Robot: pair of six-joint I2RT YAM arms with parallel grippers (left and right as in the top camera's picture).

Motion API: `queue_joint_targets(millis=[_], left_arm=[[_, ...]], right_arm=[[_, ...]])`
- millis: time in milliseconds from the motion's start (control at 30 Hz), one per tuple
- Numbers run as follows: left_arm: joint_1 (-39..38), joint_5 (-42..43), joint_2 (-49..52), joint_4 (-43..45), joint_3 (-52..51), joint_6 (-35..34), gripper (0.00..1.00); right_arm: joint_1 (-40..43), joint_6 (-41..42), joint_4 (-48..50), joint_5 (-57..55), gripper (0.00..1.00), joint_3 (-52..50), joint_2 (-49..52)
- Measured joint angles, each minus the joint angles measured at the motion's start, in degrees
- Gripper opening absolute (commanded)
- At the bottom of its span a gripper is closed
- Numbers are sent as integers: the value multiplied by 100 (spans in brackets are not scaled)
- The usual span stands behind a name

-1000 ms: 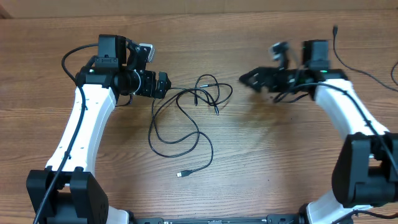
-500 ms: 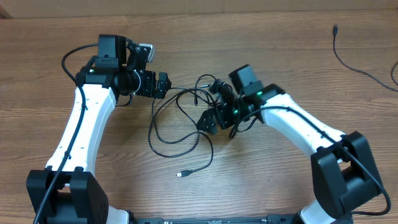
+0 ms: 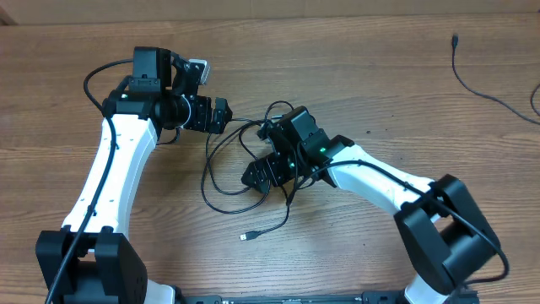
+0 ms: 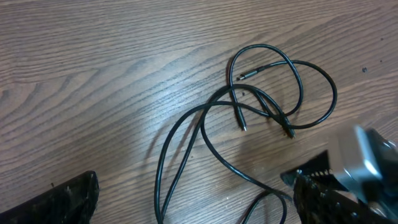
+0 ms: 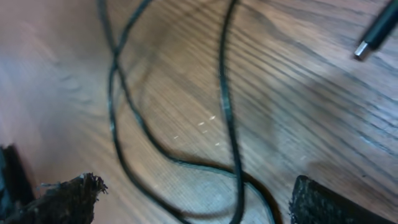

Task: Untangle cables
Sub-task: 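Grasp a strand of the center cable tangle with the right gripper, then pull the grasped strand up and to the right with the right gripper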

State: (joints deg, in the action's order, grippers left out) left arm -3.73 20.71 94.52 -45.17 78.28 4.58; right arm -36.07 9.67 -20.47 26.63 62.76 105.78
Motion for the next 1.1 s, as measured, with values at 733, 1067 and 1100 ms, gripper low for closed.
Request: queue_joint_targets(millis=[733, 1067, 1100], left_arm=[[2, -2, 0, 2, 0, 0, 100], [2, 0, 0, 0, 0, 0, 100], [0, 0, 0, 0, 0, 0, 99]], right_arm=[[72, 378, -63, -136, 4, -28, 424], [579, 387, -997, -136, 4, -63, -1869], [627, 385, -1012, -136, 4, -63, -2186]])
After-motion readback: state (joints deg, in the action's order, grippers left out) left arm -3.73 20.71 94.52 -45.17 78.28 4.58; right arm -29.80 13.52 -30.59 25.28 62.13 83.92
